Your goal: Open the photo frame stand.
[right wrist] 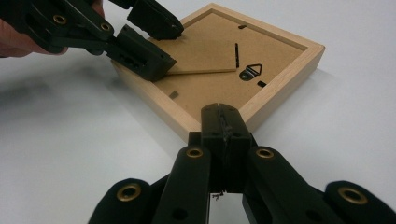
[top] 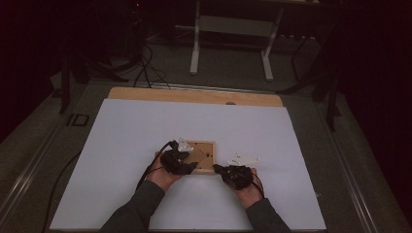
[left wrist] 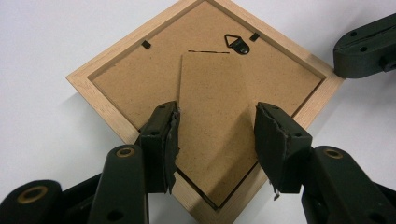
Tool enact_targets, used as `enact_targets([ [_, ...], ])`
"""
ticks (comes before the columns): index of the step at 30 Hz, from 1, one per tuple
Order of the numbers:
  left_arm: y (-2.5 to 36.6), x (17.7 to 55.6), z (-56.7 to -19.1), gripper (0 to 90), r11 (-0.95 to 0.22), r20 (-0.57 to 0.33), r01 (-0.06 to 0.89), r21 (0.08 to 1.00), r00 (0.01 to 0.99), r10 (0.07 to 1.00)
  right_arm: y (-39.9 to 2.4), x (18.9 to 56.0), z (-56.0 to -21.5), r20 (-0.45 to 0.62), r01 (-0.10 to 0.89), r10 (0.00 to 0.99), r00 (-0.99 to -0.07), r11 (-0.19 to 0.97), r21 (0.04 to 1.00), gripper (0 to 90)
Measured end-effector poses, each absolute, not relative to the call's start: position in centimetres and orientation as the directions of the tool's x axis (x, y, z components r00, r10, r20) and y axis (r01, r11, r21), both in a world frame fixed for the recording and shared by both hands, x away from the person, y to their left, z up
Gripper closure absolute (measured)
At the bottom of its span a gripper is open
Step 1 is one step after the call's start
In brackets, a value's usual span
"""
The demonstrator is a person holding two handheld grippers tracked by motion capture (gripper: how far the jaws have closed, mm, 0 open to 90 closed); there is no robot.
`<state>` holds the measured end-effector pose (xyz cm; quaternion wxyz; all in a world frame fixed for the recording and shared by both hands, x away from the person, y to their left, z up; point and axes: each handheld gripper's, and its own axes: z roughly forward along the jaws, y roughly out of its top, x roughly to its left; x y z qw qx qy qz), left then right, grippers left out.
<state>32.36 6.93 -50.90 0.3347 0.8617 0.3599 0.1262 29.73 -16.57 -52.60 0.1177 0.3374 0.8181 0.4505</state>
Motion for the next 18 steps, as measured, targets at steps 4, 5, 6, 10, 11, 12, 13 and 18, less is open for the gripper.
enact_targets([
  [4,6.92,32.35,-50.89,51.6,-0.518,-0.022,0.536,0.667,0.709,0.705,-16.43,29.74,-52.62,0.114,0.446,0.657,-0.745,0.365,0.817,89.8],
  [5,6.91,32.34,-50.89,51.6,-0.518,-0.021,0.536,0.667,0.708,0.706,-16.41,29.75,-52.63,0.112,0.444,0.656,-0.746,0.365,0.818,89.8],
  [6,6.92,32.35,-50.88,51.7,-0.518,-0.022,0.536,0.666,0.709,0.705,-16.39,29.78,-52.63,0.107,0.44,0.653,-0.75,0.371,0.818,89.9],
  [10,6.93,32.33,-50.83,51.7,-0.518,-0.021,0.535,0.668,0.708,0.706,-16.4,29.8,-52.62,0.107,0.44,0.651,-0.751,0.373,0.817,90.0],
  [11,6.92,32.33,-50.82,51.8,-0.518,-0.02,0.535,0.667,0.708,0.706,-16.38,29.79,-52.61,0.107,0.44,0.652,-0.75,0.373,0.817,90.0],
  [12,6.9,32.32,-50.81,51.8,-0.516,-0.021,0.536,0.668,0.707,0.707,-16.36,29.78,-52.59,0.104,0.439,0.652,-0.751,0.376,0.816,90.0],
  [13,6.88,32.31,-50.79,51.8,-0.513,-0.023,0.538,0.669,0.705,0.709,-16.32,29.77,-52.56,0.097,0.436,0.651,-0.753,0.382,0.815,90.0],
  [18,6.75,32.37,-50.56,51.9,-0.52,-0.017,0.542,0.659,0.703,0.711,-16.28,29.79,-52.5,0.092,0.434,0.649,-0.755,0.39,0.812,90.0],
])
